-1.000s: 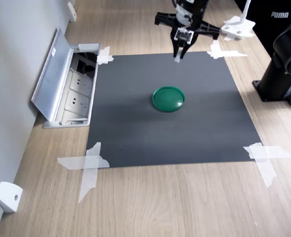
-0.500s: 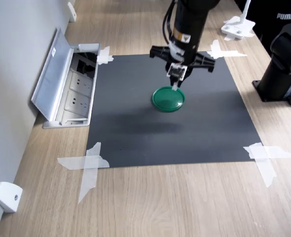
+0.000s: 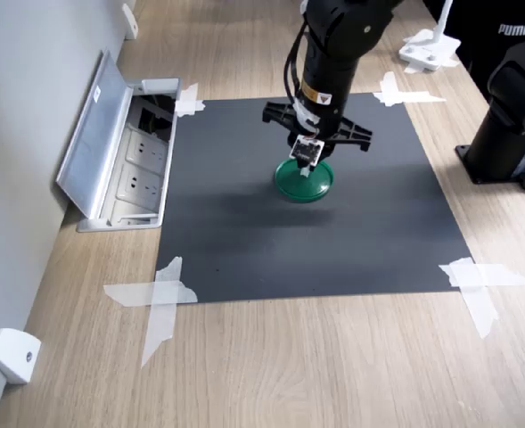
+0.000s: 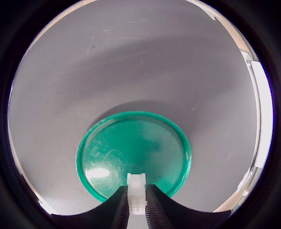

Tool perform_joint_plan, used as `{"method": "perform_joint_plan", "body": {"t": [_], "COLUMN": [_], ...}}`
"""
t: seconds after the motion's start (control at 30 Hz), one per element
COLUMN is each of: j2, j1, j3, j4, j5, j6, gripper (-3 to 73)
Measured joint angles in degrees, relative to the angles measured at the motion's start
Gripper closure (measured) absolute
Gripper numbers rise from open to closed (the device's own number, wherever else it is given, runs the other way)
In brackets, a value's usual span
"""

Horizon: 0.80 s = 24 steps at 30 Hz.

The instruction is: Grasp a white terminal and put it on the green lid.

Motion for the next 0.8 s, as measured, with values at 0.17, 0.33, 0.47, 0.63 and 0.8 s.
{"method": "perform_joint_plan", "body": {"t": [0.17, 0.33, 0.47, 0.63, 0.8], "j2": [0.8, -1.3, -6.8, -15.5, -24.9], "j1": [0.0, 0.0, 0.0, 0.0, 0.0], "j3": [0.0, -0.3, -2.9, -8.0, -8.9], "j4": [1.3, 1.7, 2.7, 7.4, 15.3], "j5": [-0.3, 0.1, 0.2, -2.0, -7.6], "j6": [0.1, 0.4, 4.9, 14.7, 19.2], "gripper": [21.0, 0.3, -2.6, -0.9, 16.1]}}
